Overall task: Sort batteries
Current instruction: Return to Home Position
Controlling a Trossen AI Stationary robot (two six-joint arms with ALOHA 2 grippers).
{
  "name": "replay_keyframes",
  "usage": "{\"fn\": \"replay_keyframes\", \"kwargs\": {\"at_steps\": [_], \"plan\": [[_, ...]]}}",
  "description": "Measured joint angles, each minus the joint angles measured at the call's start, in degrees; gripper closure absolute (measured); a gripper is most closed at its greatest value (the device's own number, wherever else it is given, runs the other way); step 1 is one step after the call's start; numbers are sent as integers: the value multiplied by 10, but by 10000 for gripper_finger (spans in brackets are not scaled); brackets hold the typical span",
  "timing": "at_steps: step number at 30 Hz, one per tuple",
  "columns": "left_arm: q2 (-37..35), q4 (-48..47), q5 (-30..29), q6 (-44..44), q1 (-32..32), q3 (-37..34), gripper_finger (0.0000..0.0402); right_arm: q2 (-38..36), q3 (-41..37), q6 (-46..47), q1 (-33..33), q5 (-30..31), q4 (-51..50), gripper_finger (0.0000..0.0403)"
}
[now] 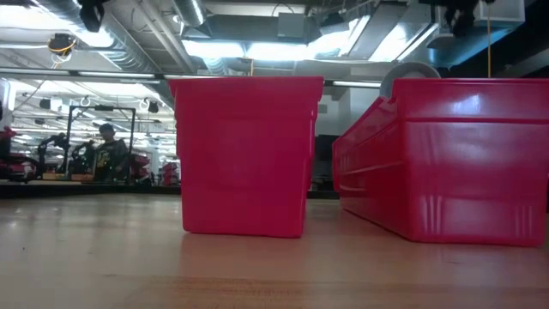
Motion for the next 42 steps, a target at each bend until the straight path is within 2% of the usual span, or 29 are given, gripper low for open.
{"fn": "replay_keyframes", "kwargs": {"at_steps": [8,16,23,28,31,42], "plan": [[-92,53,0,-42,0,-102,401,-81,-106,50,0,0,32,398],[-173,54,-6,-71,0,-169,401,-153,-178,55,0,-15,43,398],[-173,54,-6,-94,0,-218,401,-233,-262,56,0,-32,99,398],[-173,70,-6,-97,0,-242,401,-290,-302,66,0,-36,100,398],[-173,75,-6,-103,0,-249,401,-319,-329,63,0,-41,140,398],[-173,236,4,-120,0,-342,400,-333,-428,54,0,-83,260,398]]}}
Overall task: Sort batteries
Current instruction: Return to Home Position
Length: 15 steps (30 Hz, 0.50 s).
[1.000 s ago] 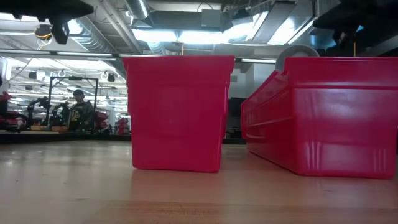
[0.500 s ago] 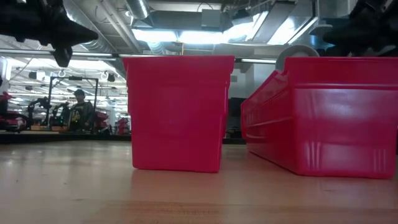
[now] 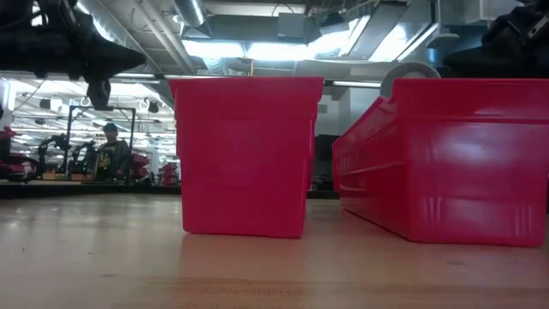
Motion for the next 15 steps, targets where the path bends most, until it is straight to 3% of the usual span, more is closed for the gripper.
{"fn": "replay_keyframes", "kwargs": {"at_steps": [6,15], "plan": [[0,34,22,-36,0,-47,400,0,-26,2,0,-24,38,398],[0,31,48,-22,0,-49,401,0,-33,10,0,-74,36,398]]}}
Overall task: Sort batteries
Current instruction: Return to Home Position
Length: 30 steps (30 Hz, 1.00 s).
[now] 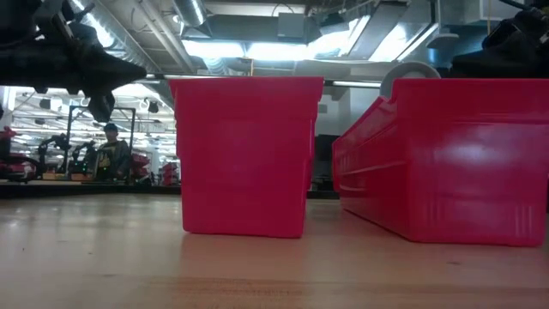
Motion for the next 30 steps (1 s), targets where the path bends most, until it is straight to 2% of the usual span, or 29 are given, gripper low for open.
{"fn": "replay_keyframes", "kwargs": {"at_steps": [7,13,20,30], "plan": [[3,-19,43,24,0,0,401,2,0,-7,0,-1,-16,398],[3,-21,46,47,0,0,401,2,0,-9,0,2,-17,398],[5,-23,56,103,0,0,401,2,-1,-9,0,45,-28,398],[11,-23,57,176,0,0,398,2,-1,-10,0,47,-29,398]]}}
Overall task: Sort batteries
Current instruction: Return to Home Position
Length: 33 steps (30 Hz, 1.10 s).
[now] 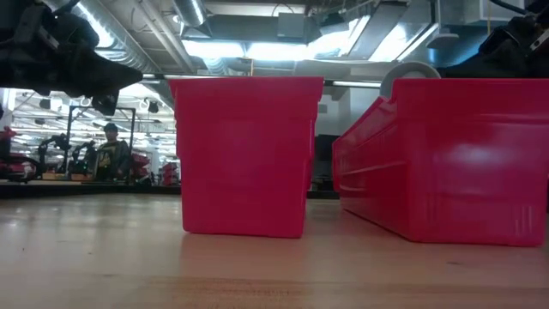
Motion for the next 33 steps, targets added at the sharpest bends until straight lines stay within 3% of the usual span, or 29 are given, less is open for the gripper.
{"fn": "replay_keyframes", "kwargs": {"at_steps": [33], "plan": [[0,0,0,-12,0,0,398,0,-1,0,0,0,0,398]]}}
